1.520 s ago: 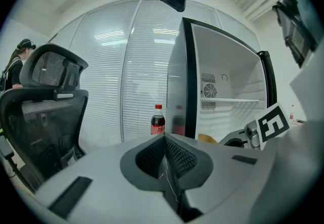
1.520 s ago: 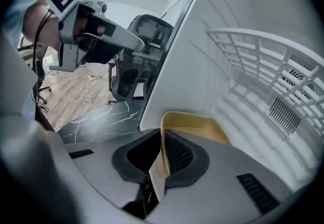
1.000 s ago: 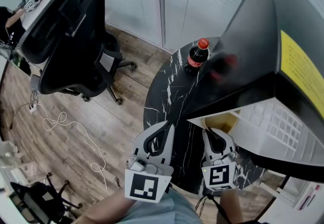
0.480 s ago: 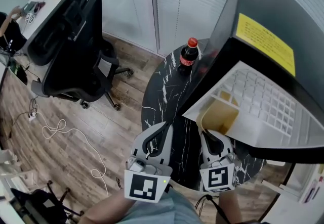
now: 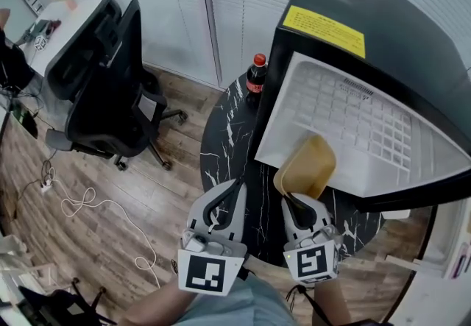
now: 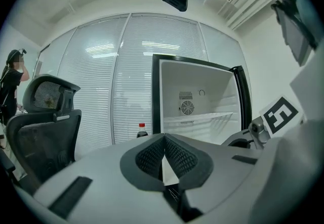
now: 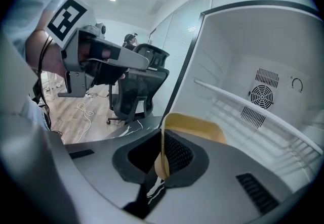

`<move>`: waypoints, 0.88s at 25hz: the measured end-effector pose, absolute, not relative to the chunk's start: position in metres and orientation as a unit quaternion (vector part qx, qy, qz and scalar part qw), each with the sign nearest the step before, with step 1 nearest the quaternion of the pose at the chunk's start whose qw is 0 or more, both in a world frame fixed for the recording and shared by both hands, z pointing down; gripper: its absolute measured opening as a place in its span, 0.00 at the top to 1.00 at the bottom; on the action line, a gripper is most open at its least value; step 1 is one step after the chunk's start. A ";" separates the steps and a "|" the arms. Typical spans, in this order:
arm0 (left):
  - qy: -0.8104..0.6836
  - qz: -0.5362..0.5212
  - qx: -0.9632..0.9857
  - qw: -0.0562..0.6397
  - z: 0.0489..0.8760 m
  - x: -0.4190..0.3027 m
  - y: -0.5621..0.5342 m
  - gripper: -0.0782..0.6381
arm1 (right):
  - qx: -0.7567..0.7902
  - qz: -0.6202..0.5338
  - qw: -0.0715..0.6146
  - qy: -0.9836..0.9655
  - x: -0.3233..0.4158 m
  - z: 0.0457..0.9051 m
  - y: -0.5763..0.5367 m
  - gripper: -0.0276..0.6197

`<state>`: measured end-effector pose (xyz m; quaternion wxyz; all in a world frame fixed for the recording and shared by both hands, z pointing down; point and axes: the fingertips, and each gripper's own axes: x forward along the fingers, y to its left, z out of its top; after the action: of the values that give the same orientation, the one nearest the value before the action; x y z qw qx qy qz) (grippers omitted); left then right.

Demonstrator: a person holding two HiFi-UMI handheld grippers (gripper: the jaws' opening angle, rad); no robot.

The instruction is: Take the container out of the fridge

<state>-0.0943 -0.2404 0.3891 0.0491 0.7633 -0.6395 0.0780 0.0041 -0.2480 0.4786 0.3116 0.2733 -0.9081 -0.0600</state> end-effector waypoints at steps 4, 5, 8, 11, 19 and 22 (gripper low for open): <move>-0.639 0.065 0.765 0.038 0.374 -0.083 -0.224 0.87 | 0.282 -0.060 0.291 -0.912 0.012 0.461 -0.230 0.91; -0.638 0.064 0.766 0.033 0.370 -0.080 -0.220 0.87 | 0.285 -0.059 0.285 -0.913 0.015 0.456 -0.226 0.91; -0.634 0.057 0.771 0.019 0.357 -0.071 -0.208 0.87 | 0.291 -0.048 0.262 -0.919 0.021 0.440 -0.211 0.91; -0.630 0.052 0.775 0.008 0.346 -0.062 -0.195 0.87 | 0.300 -0.046 0.247 -0.920 0.030 0.425 -0.198 0.91; -0.622 0.022 0.783 -0.016 0.313 -0.043 -0.161 0.87 | 0.322 -0.075 0.214 -0.919 0.043 0.379 -0.160 0.91; -0.619 0.015 0.785 -0.028 0.301 -0.039 -0.151 0.87 | 0.332 -0.089 0.198 -0.918 0.046 0.358 -0.151 0.91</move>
<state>-0.0390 -0.1513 0.3012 -0.0275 0.7847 -0.6191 0.0152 0.0458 -0.1514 0.3575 0.1975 0.3318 -0.9181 -0.0892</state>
